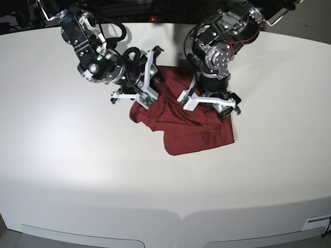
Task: Fold the T-shirt properly
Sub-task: 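Hold the bundle with both grippers and drag it toward the table center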
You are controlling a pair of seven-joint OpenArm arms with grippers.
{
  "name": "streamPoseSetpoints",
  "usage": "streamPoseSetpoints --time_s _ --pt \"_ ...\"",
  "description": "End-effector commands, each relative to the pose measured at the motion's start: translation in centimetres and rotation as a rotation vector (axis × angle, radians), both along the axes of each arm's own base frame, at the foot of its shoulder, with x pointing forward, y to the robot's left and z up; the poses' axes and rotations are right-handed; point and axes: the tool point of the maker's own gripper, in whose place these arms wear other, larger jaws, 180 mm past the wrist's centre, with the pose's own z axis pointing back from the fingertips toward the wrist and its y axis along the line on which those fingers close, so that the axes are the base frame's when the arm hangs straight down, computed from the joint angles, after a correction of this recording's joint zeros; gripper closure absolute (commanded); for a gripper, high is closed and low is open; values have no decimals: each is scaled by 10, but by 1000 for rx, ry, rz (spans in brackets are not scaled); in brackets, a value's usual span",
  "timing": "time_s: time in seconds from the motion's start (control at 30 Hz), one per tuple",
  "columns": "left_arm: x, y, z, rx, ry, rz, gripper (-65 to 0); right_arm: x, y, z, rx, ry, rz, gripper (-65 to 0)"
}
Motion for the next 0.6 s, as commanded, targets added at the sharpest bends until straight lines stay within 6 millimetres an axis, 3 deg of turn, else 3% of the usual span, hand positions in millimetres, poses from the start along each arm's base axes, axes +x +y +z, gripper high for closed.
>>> streamPoseSetpoints --time_s 0.0,0.3,0.43,0.57 --pt "5 6 7 23 -17 24 -298 -1 -24 -8 -105 14 -13 -197" --pt "5 12 13 37 -25 48 -298 12 -38 -2 -103 -9 -70 -197" --pt "11 0 38 -28 -83 35 -298 15 -33 3 -82 -24 -71 -197" --pt "17 -13 73 -118 -160 16 -298 25 -18 26 -39 -95 -61 -197"
